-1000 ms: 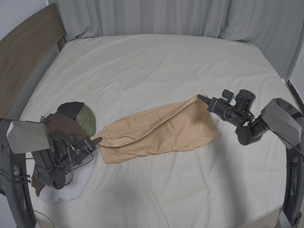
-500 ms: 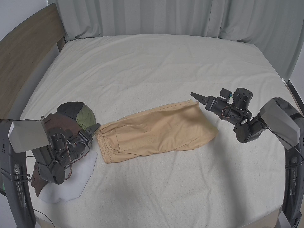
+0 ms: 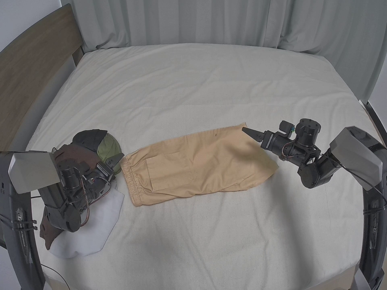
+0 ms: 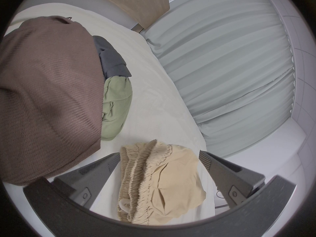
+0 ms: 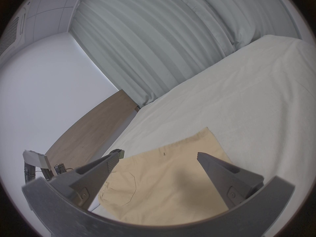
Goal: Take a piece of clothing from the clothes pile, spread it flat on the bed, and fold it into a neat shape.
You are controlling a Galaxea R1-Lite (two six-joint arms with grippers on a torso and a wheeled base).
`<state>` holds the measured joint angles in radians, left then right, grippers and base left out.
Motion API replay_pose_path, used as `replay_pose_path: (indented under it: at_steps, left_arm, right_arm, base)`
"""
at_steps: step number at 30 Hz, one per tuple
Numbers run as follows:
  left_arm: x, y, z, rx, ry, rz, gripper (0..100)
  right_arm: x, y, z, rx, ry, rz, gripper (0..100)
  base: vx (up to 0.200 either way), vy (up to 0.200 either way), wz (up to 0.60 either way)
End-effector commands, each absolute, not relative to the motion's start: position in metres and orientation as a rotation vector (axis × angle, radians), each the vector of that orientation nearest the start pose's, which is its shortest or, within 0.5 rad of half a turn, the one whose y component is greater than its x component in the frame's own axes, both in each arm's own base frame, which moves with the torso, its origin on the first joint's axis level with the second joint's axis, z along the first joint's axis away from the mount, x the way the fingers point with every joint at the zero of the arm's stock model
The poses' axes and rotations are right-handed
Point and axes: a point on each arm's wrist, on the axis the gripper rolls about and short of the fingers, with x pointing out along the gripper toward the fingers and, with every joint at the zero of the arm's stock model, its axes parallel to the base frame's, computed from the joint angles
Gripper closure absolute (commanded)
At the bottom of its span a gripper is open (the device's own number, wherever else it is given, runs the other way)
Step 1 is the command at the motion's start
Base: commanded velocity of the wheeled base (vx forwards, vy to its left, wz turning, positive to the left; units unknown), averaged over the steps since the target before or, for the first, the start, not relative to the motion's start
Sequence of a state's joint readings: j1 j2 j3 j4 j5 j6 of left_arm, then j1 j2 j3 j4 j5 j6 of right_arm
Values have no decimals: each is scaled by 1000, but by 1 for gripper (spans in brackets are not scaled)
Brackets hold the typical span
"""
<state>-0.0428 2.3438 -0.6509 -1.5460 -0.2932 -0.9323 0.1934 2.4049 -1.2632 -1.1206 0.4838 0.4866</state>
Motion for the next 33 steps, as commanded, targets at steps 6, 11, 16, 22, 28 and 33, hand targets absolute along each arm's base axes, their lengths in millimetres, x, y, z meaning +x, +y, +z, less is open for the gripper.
replay_pose_path:
  at_steps: [6, 11, 16, 22, 28, 33]
  left_arm:
    - [348, -24, 70, -933, 185, -315, 0]
    - [341, -40, 74, -982, 217, -359, 0]
    - [342, -44, 68, -989, 238, -362, 0]
    - [362, -50, 41, -989, 269, -349, 0]
    - [377, -53, 20, -1001, 288, -338, 0]
    - [385, -52, 13, -1014, 275, -314, 0]
  right_arm:
    - [436, 108, 61, 473, 224, 674, 0]
    - [432, 108, 57, 466, 227, 674, 0]
    - [431, 107, 55, 462, 233, 672, 0]
    - [430, 110, 56, 458, 213, 684, 0]
    - [428, 114, 56, 455, 201, 684, 0]
    - [426, 116, 55, 455, 205, 688, 0]
  base:
    - [0, 0, 0]
    - [0, 0, 0]
    - [0, 0, 0]
    - [0, 0, 0]
    - [0, 0, 0]
    - [0, 0, 0]
